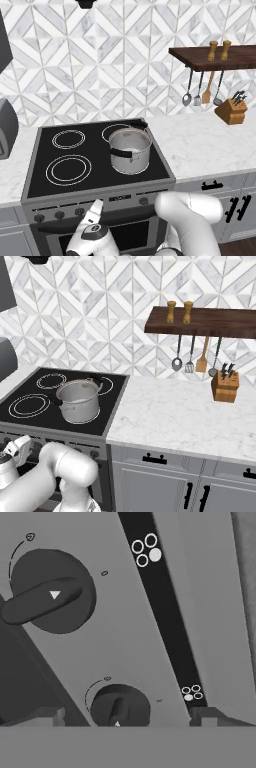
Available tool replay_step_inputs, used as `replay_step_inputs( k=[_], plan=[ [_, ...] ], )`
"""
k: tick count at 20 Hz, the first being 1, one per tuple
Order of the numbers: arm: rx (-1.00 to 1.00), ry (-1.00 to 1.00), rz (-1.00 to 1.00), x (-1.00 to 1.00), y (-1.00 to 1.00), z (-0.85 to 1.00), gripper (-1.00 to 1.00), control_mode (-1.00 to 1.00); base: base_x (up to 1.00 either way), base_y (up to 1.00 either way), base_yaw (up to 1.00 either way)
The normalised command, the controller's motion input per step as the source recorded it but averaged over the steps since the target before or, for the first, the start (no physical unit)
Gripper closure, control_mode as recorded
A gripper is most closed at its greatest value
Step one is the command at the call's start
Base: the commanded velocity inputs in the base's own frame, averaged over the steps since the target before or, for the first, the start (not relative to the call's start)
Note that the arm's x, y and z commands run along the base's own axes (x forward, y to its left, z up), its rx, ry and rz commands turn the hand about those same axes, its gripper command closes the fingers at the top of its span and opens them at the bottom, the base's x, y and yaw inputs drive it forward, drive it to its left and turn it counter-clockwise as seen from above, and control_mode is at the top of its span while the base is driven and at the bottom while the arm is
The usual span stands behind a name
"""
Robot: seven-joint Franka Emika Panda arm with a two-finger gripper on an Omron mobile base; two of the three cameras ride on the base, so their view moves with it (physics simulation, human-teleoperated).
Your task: Turn off the front right burner of the stove.
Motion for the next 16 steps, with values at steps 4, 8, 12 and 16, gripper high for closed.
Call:
replay_step_inputs(
  k=[4, 8, 12, 16],
  plan=[
    [0.00, 0.00, 0.00, 0.26, 0.00, -0.26, -1.00, -1.00, 0.00, 0.00, 0.00],
    [0.00, 0.00, 0.00, 0.25, 0.00, -0.18, -1.00, -1.00, 0.00, 0.00, 0.00],
    [0.00, 0.00, 0.00, 0.13, 0.00, -0.08, -1.00, -1.00, 0.00, 0.00, 0.00],
    [0.00, 0.00, 0.00, 0.00, 0.00, 0.00, -1.00, -1.00, 0.00, 0.00, 0.00]
  ],
)
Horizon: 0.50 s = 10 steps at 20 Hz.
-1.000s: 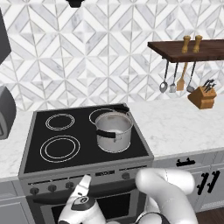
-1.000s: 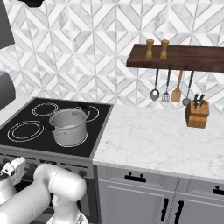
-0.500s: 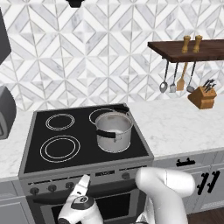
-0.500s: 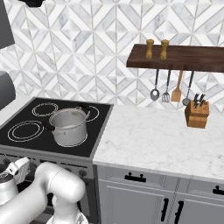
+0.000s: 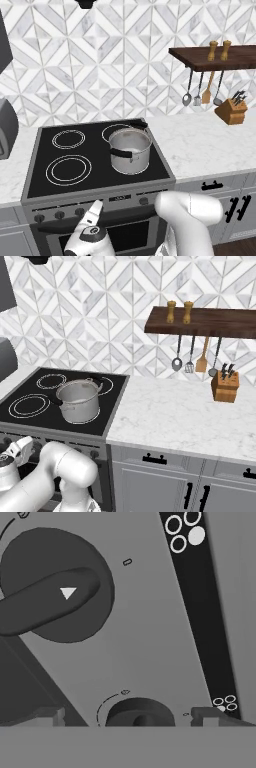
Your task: Turn off the front right burner of the stove.
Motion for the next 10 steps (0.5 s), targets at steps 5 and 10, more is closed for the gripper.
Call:
replay_step_inputs(
  k=[5, 10],
  plan=[
    [0.01, 0.00, 0.00, 0.00, -0.12, 0.00, -1.00, -1.00, 0.00, 0.00, 0.00],
    [0.00, 0.00, 0.00, 0.00, 0.00, 0.00, -1.00, -1.00, 0.00, 0.00, 0.00]
  ],
)
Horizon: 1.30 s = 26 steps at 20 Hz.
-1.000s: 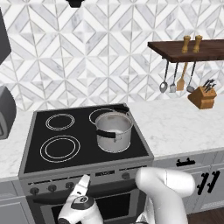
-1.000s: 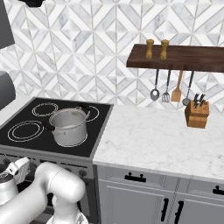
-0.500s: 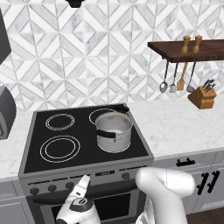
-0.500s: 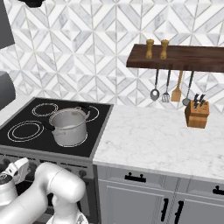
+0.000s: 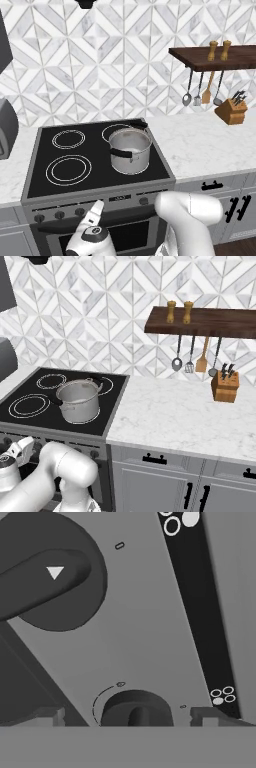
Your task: Turn off the front right burner of the stove.
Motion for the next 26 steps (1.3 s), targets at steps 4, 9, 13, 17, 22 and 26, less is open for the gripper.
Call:
replay_step_inputs(
  k=[4, 9, 13, 17, 22, 26],
  plan=[
    [0.00, 0.00, 0.00, 0.00, 0.00, 0.00, 1.00, -1.00, 0.00, 0.00, 0.00],
    [0.05, 0.00, 0.00, 0.00, -0.03, 0.00, 1.00, -1.00, 0.00, 0.00, 0.00],
    [0.20, 0.00, 0.00, 0.00, -0.20, 0.02, 1.00, -1.00, 0.00, 0.00, 0.00],
    [0.33, 0.01, -0.09, 0.00, -0.38, 0.05, 1.00, -1.00, 0.00, 0.00, 0.00],
    [0.43, 0.05, -0.17, 0.00, -0.61, 0.02, 1.00, -1.00, 0.00, 0.00, 0.00],
    [0.49, 0.06, -0.20, 0.00, -0.73, 0.00, 1.00, -1.00, 0.00, 0.00, 0.00]
  ],
)
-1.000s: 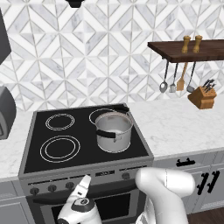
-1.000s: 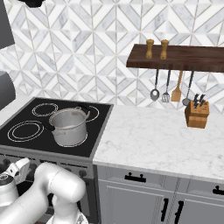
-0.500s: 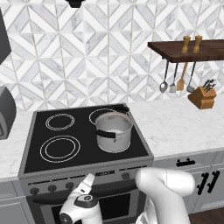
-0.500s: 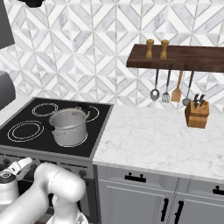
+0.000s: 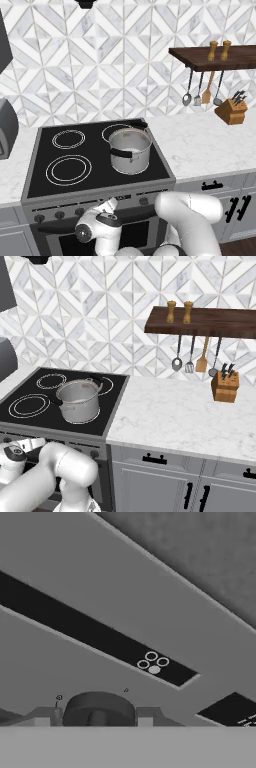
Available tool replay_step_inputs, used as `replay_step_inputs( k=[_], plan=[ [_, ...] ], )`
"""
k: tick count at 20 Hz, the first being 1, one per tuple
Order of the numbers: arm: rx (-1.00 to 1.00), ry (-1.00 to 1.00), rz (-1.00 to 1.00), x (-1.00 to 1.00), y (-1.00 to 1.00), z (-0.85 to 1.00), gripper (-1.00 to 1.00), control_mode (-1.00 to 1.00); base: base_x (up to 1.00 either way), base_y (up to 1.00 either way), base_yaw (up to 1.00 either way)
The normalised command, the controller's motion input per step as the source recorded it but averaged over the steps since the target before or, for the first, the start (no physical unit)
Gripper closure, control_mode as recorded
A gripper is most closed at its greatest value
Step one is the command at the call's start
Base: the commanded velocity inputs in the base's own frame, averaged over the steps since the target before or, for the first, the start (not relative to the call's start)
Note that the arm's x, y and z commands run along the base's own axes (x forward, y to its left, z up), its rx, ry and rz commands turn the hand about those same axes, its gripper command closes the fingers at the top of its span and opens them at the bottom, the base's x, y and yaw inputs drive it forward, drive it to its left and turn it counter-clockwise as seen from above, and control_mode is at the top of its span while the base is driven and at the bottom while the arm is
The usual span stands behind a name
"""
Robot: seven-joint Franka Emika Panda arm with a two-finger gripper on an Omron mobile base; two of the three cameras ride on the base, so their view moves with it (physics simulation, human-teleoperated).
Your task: Turn off the front right burner of the stove.
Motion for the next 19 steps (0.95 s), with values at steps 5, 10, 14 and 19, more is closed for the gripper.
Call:
replay_step_inputs(
  k=[5, 10, 14, 19],
  plan=[
    [0.56, 0.05, -0.25, 0.00, -0.74, 0.00, 1.00, -1.00, 0.00, 0.00, 0.00],
    [0.60, 0.06, -0.31, 0.00, -0.74, 0.00, 1.00, -1.00, 0.00, 0.00, 0.00],
    [0.57, 0.04, -0.33, 0.00, -0.62, 0.00, 1.00, -1.00, 0.00, 0.00, 0.00],
    [0.23, 0.00, -0.19, 0.00, -0.21, 0.01, 1.00, -1.00, 0.00, 0.00, 0.00]
  ],
)
